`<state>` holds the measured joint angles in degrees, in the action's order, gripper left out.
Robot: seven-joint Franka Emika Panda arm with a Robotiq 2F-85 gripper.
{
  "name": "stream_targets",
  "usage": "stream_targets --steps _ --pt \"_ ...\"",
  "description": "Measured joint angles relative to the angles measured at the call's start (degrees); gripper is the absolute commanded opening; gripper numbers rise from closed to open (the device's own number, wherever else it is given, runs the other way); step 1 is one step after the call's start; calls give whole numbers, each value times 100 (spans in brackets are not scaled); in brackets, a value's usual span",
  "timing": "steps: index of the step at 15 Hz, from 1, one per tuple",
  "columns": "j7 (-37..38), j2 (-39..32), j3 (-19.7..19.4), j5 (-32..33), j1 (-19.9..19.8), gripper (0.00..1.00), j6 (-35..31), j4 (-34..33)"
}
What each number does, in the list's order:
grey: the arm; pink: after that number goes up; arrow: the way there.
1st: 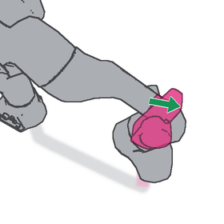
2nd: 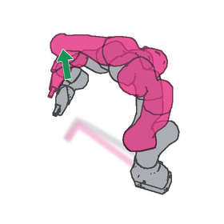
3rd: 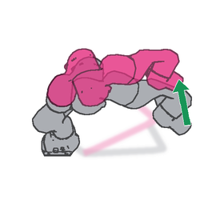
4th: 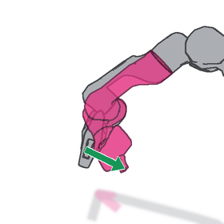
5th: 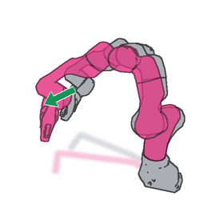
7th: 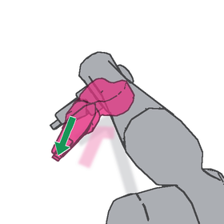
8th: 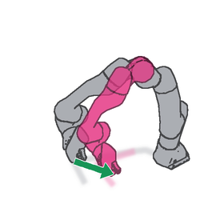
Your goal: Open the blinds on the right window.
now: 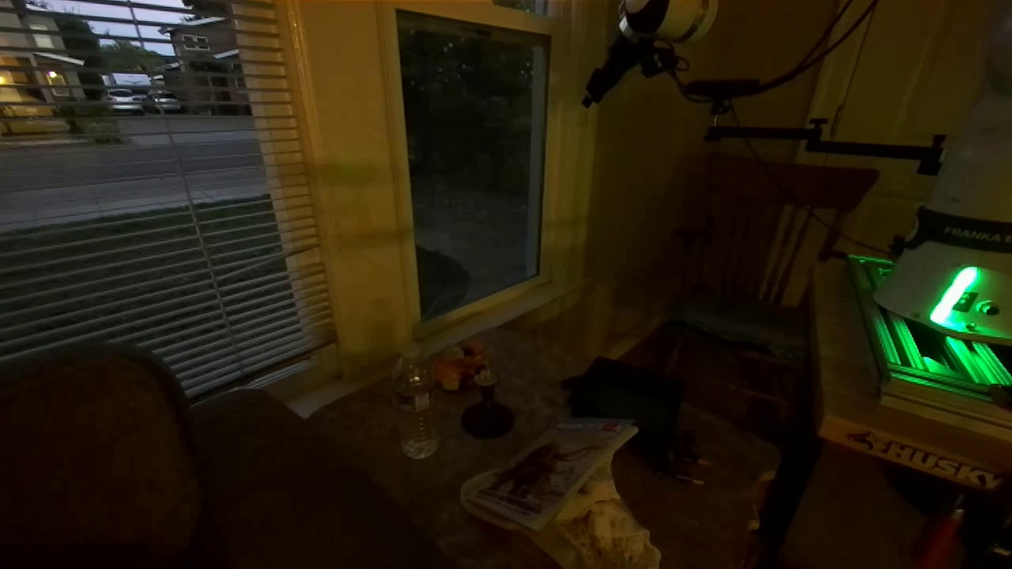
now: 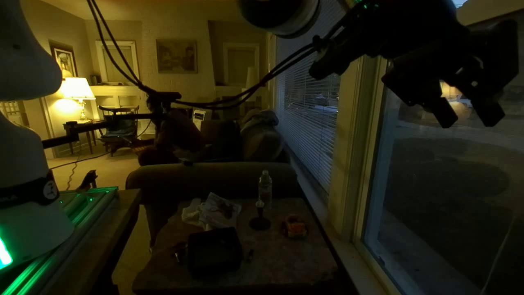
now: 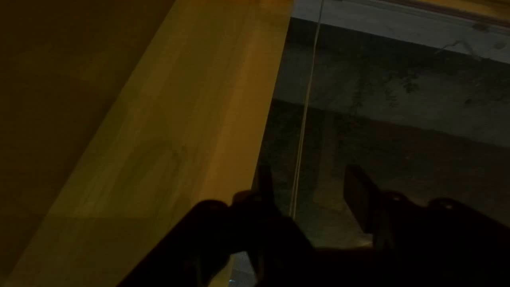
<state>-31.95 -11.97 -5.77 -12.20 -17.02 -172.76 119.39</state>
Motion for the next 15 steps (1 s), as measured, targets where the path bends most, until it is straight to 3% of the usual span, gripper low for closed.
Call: stream_targets --steps 2,3,6,9,15 --pt "3 9 -14 16 26 98 2 -2" --pt "6 27 -35 28 52 99 12 -8" --pt "97 182 -173 221 179 100 283 -75" --pt "462 565 -320 828 275 100 1045 -213" --pt "647 1521 -317 1288 474 100 2492 -659"
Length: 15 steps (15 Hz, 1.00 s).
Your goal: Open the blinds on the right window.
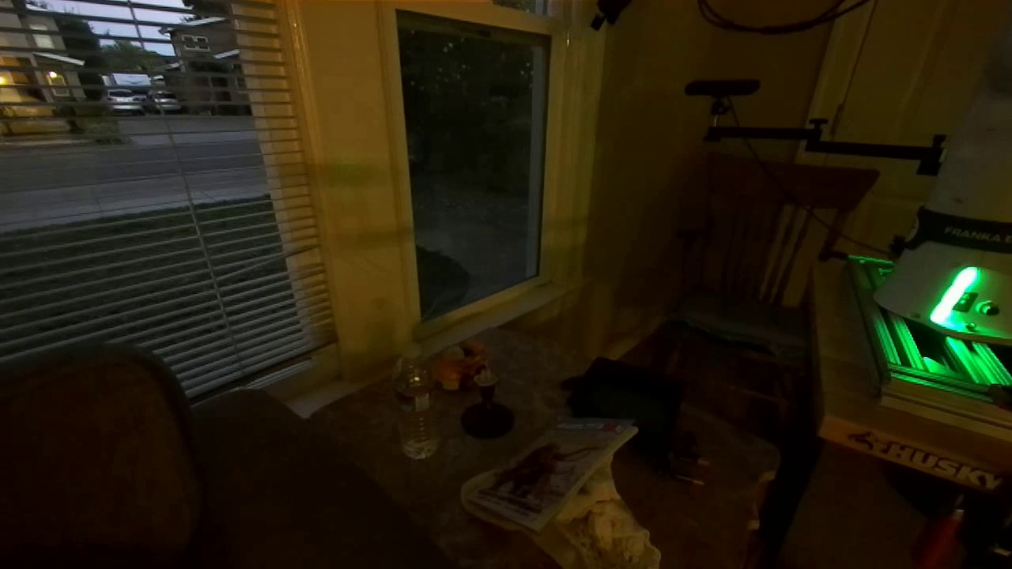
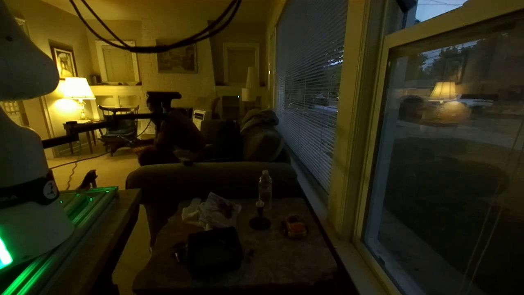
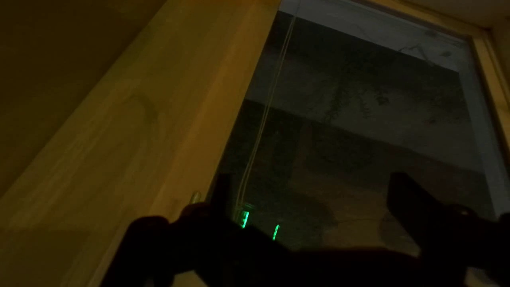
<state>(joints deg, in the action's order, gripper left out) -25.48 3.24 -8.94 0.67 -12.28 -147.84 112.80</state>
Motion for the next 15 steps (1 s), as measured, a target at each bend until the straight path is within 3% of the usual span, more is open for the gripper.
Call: stream_targets --steps 5,13,15 --pt "435 529 37 455 151 100 1146 -562" --pt "874 875 148 283 570 100 3941 -1701" --pt "887 873 149 286 596 100 4014 -1760"
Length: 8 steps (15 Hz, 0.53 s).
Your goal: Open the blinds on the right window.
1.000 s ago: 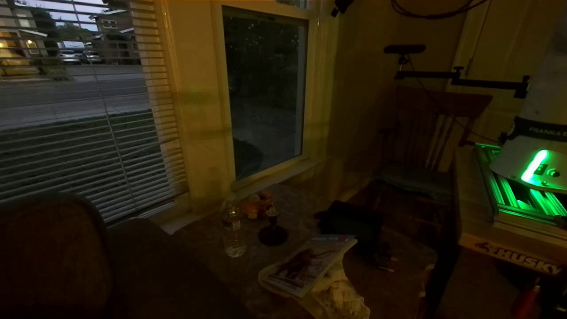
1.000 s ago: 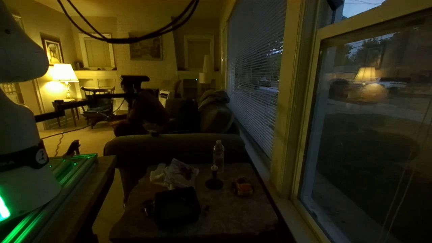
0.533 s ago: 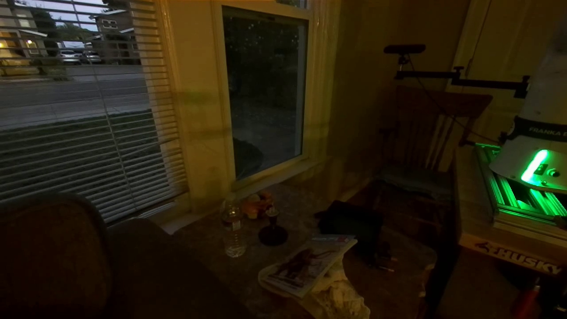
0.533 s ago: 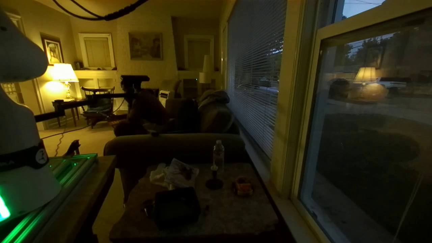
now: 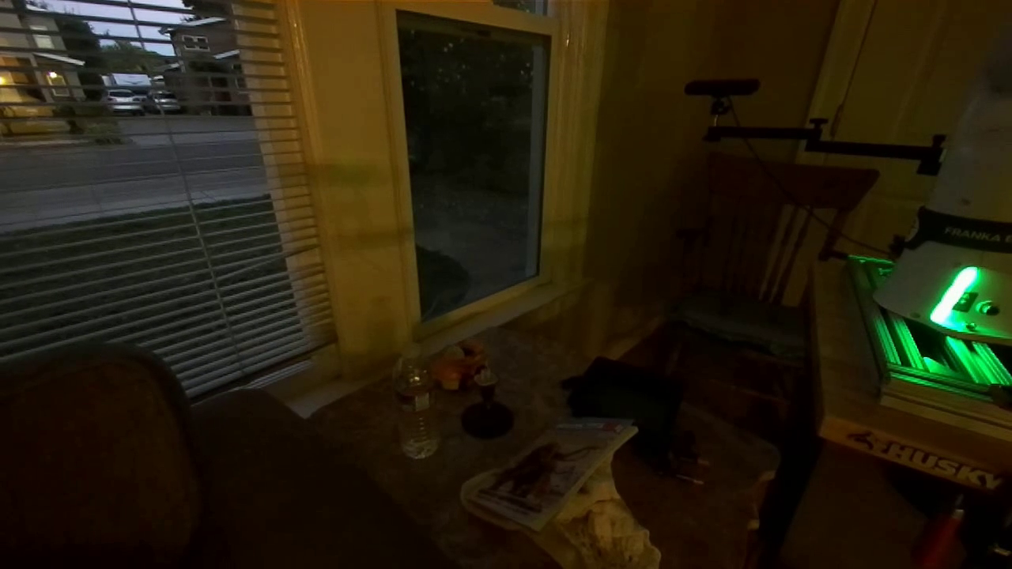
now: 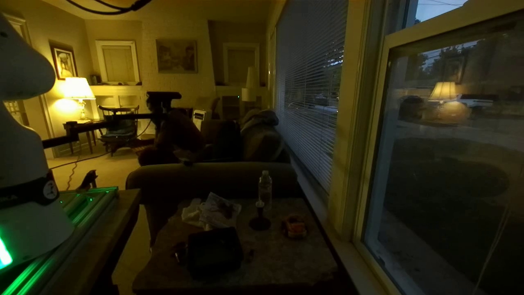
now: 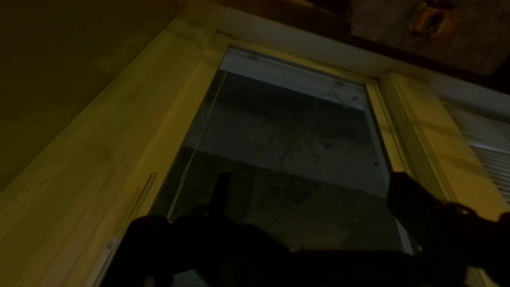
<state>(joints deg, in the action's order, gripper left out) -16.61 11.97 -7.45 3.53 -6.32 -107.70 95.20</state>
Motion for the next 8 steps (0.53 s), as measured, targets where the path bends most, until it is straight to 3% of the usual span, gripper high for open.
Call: stream_targets --steps 8 --pt "-1 -47 -32 0 -6 100 -15 9"
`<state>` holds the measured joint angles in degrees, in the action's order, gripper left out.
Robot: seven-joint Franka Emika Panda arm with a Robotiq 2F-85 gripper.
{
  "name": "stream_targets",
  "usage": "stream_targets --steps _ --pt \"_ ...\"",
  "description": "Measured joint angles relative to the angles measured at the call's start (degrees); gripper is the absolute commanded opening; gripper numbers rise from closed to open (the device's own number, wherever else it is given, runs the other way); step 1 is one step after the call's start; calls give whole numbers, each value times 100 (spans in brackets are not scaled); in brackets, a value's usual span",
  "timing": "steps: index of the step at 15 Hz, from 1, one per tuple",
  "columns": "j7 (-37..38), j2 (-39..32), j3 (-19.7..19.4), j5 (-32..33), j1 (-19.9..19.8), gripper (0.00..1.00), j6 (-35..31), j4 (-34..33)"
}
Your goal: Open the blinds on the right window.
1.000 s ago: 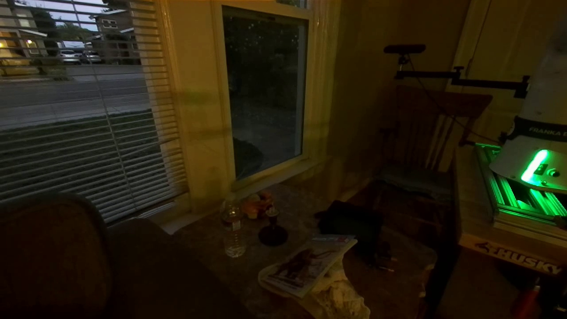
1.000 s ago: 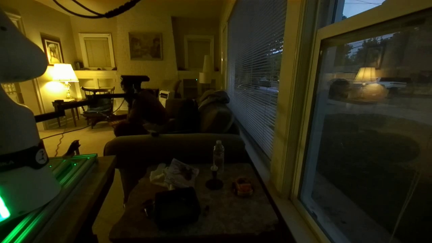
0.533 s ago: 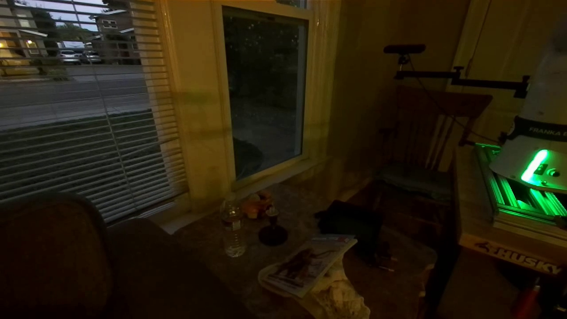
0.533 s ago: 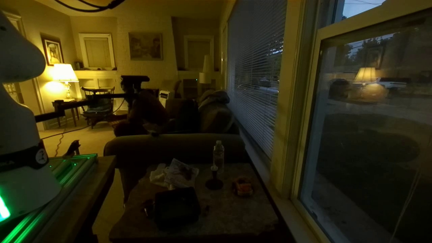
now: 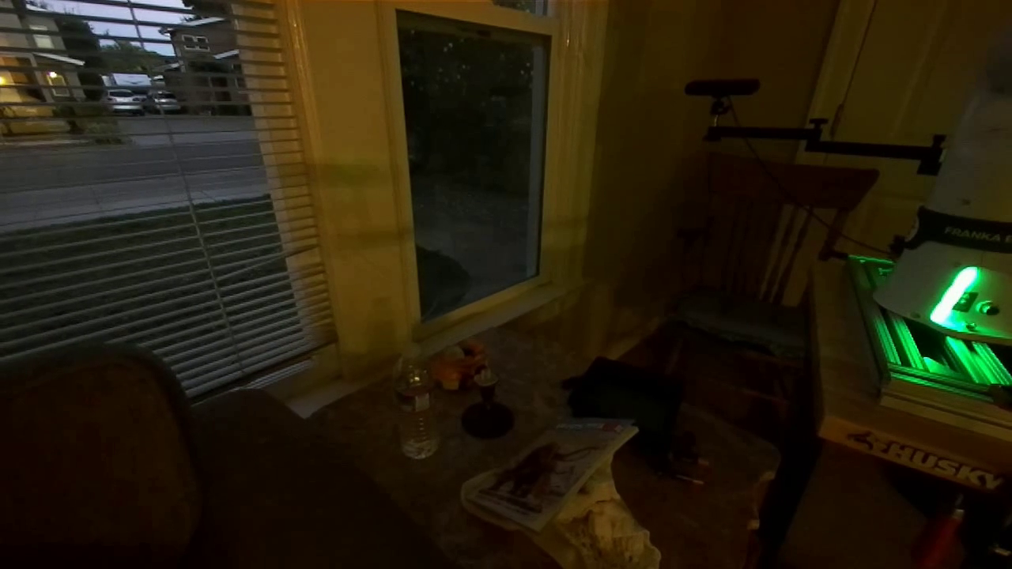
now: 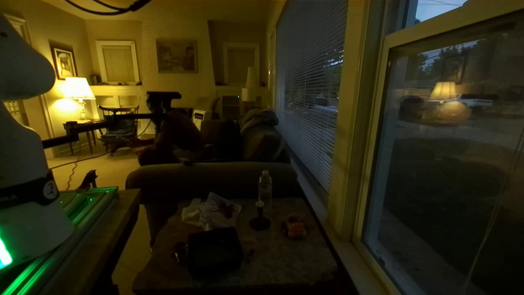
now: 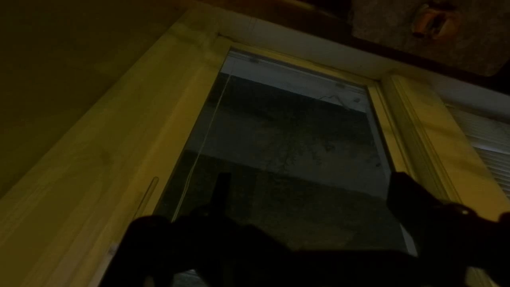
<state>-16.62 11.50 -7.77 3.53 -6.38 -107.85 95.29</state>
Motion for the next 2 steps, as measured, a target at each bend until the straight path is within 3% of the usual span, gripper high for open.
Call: stream_targets --steps 2 --pt "0 0 0 0 0 100 0 0"
